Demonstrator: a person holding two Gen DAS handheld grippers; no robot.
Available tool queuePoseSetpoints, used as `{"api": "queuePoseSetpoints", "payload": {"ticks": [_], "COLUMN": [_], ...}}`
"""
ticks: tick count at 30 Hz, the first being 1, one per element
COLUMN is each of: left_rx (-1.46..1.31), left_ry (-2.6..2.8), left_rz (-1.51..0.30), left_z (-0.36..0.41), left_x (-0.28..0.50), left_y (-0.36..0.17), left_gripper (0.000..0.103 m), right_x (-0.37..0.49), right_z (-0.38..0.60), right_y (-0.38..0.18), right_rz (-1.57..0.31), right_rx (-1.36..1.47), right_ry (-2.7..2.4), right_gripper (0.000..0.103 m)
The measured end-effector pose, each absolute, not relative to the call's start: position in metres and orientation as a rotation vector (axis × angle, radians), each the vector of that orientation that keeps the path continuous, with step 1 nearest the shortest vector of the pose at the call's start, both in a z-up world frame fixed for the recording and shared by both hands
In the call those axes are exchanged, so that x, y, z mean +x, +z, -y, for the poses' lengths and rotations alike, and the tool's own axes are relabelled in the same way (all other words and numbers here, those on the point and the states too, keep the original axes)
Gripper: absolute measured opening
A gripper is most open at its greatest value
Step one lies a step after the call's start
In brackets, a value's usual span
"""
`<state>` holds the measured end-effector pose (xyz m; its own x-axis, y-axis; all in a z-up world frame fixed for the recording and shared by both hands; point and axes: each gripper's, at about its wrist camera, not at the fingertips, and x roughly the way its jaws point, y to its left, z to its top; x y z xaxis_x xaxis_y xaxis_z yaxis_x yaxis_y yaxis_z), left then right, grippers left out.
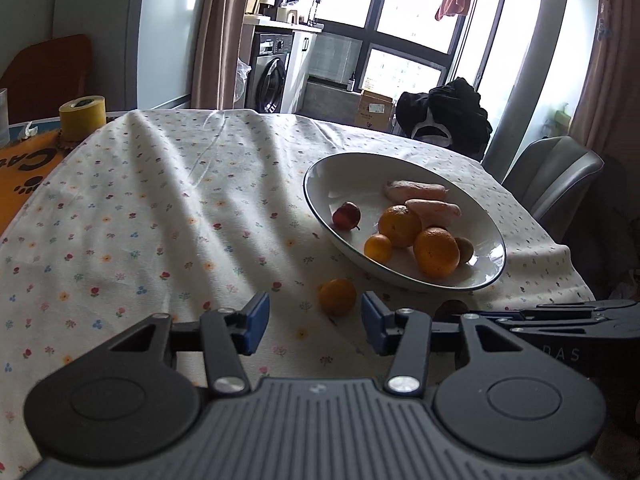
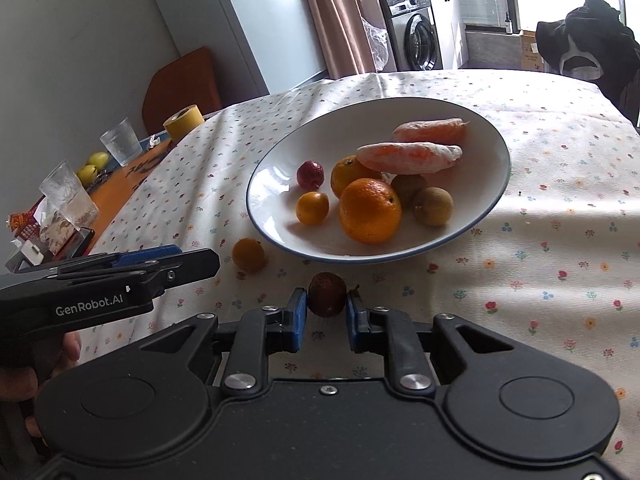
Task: Organize fruits
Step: 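Grasp a dark red plum with right tool while left tool grasps small orange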
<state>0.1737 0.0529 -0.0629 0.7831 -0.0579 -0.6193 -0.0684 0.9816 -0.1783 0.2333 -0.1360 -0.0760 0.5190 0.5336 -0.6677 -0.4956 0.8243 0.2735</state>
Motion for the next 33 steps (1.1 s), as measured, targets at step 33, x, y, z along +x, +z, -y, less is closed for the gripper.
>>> {"api": "queuePoseSetpoints", "payload": {"ticks": [33], "left_rx": [-0.141], "left_ry": [0.004], "left_rz": [-0.654], "left_z": [-0.027], "left_x": [0.184], "left_y": [-0.042], "left_gripper": [0.023], "right_x": [0.231], "right_z": [0.201], "right_y": [-0.059], "right_rz": [-0.762], "right_rx": [0.118], "right_ry": [0.504], "right_gripper": [0.019]}}
